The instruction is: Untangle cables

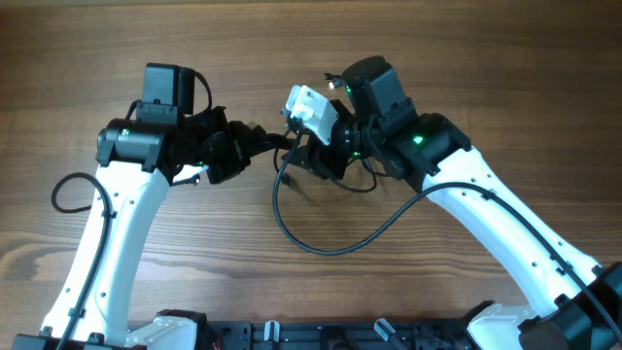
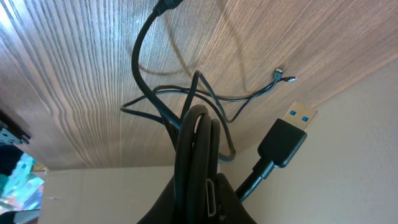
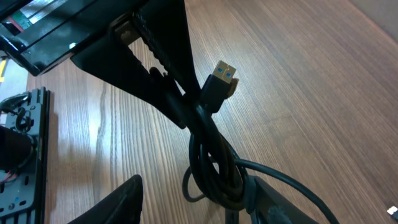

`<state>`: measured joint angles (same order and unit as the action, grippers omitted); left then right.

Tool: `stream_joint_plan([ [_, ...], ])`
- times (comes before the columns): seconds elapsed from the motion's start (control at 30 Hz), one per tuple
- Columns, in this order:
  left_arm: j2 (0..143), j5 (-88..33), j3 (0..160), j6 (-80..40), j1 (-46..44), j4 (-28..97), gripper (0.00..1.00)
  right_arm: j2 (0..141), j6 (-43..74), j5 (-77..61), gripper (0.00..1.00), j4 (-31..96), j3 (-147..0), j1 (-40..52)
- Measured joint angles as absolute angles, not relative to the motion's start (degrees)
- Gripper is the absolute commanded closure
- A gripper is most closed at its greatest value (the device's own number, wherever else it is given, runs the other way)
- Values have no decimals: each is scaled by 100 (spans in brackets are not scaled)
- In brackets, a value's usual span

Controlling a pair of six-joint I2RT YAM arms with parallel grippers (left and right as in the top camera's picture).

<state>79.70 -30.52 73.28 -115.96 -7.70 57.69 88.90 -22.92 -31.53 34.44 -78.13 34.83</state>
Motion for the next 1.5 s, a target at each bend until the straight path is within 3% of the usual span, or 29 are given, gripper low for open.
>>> stream_joint_plan([
  [0.1,7970,-3055,7328,-11596,-770,5769,90,9043,-2290,-3151,46,3426,-7813,3551],
  [0.2,7970,-3030,7325,-11596,-770,5798,89,9303,-2296,-3065,53,3415,-7813,3640],
  [0.37,7970,-3050,7323,-11596,-775,5806,86,9397,-2047,-2733,87,3299,-7813,3669],
  [0.53,7977,-3030,7323,-11596,-753,5758,85,9397,-1634,-2499,96,3308,-7813,3754],
  [0.7,7977,-3035,7323,-11596,-753,5739,76,9354,-1326,-2438,96,3367,-7813,3758],
  [0.97,7977,-2812,7323,-11596,-799,5747,72,8414,-1319,-2794,96,4324,-7811,3758],
  [1.3,7977,-2154,7323,-11596,-775,5749,72,8086,-1791,-3514,96,4884,-7811,3752],
  [1.33,7977,-2106,7323,-11594,-775,5749,79,8086,-1787,-3514,96,4877,-7811,3752],
  [1.4,7977,-1990,7323,-11559,-775,5752,83,8086,-1640,-3395,96,4805,-7811,3752],
  [1.43,7977,-1881,7323,-11402,-775,5752,83,8086,-1518,-3262,93,4753,-7811,3747],
  [1.5,7977,-1535,7323,-10857,-775,5752,81,8086,-1184,-2871,72,4685,-7811,3715],
])
